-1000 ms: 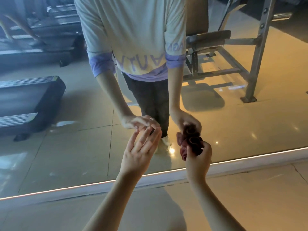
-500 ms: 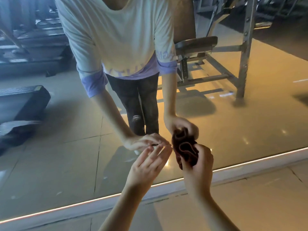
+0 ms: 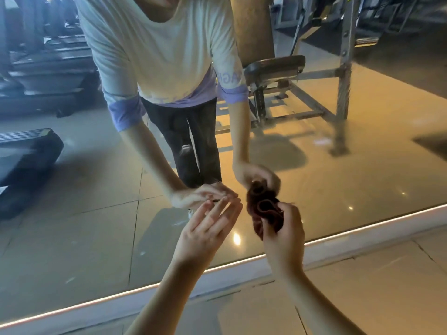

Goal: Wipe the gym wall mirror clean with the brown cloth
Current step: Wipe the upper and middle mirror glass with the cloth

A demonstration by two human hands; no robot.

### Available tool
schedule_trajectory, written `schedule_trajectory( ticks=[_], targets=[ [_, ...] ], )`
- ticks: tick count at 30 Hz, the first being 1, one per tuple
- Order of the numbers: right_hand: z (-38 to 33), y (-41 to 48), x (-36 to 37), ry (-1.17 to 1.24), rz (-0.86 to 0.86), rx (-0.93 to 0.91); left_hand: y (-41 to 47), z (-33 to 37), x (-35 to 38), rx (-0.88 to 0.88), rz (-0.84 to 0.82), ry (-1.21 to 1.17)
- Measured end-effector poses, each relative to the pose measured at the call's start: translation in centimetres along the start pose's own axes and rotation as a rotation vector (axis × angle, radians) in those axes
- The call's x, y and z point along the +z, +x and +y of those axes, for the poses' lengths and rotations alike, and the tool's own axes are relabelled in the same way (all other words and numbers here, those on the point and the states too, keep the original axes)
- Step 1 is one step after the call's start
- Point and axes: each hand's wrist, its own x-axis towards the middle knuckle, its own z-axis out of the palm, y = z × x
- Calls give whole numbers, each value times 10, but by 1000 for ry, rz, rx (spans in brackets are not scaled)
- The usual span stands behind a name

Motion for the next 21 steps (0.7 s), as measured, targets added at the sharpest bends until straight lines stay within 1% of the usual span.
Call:
schedule_trajectory(
  ticks=[1,5,6,7,8,10,12,14,17,18,20,21],
  targets=[
    [6,5,-4,1,23,40,-1,0,0,2,-4,13],
    [27,20,-14,69,151,329,-4,-1,-1,9,-41,35],
    [27,21,-15,85,170,370,-3,0,-2,8,-43,37],
    [24,19,-13,93,168,373,-3,1,-3,6,-42,35],
    [19,16,-11,100,145,334,-1,1,-3,5,-40,31],
    [10,8,-6,92,53,194,1,1,-4,4,-32,28],
    [9,9,-8,60,9,128,1,1,-3,4,-27,31],
    [18,16,-14,80,73,172,0,0,-3,7,-30,31],
    [31,27,-20,179,172,386,0,-1,-5,22,-25,30],
    [30,26,-18,197,184,420,2,-2,-6,25,-19,27],
    [22,21,-11,206,184,416,3,-2,-7,24,-10,29],
    [17,18,-7,206,155,369,2,-1,-6,23,-9,37]
  ],
)
